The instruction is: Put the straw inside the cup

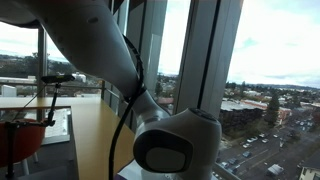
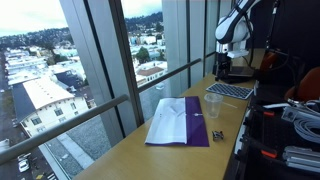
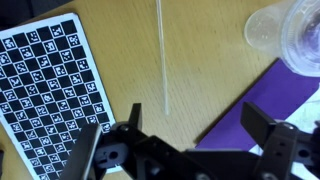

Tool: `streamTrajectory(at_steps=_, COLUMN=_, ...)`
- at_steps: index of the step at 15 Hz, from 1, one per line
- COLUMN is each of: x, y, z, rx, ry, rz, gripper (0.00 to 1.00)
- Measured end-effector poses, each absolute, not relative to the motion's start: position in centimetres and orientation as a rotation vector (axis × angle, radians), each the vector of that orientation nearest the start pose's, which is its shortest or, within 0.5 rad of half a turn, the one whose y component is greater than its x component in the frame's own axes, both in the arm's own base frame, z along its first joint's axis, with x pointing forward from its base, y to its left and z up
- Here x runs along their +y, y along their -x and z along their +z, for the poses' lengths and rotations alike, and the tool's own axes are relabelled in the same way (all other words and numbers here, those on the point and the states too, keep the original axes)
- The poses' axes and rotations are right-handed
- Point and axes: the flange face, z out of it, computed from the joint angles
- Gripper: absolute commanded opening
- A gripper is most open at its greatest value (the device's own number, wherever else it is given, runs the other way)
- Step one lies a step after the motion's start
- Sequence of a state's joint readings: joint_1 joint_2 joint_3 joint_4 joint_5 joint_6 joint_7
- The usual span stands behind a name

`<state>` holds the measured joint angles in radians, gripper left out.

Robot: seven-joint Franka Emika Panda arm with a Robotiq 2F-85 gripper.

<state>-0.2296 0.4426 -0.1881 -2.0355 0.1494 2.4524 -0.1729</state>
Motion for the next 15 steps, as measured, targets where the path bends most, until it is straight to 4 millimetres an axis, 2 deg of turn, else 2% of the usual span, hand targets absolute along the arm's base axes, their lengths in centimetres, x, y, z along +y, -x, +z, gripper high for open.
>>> streamTrajectory(at_steps=4, x=-25.5, y=-56.1, z=18.0, rx=0.528, ry=3.076, rz=0.079, gripper=1.0)
streamTrajectory(at_steps=8, x=-26.4, y=-56.5, z=14.0, rx=0.516, ry=3.074, rz=0.138, gripper=1.0)
streamTrajectory(at_steps=15, x=-25.5, y=-55.4, z=8.8, rx=0.436, ry=3.075, rz=0.259, gripper=1.0)
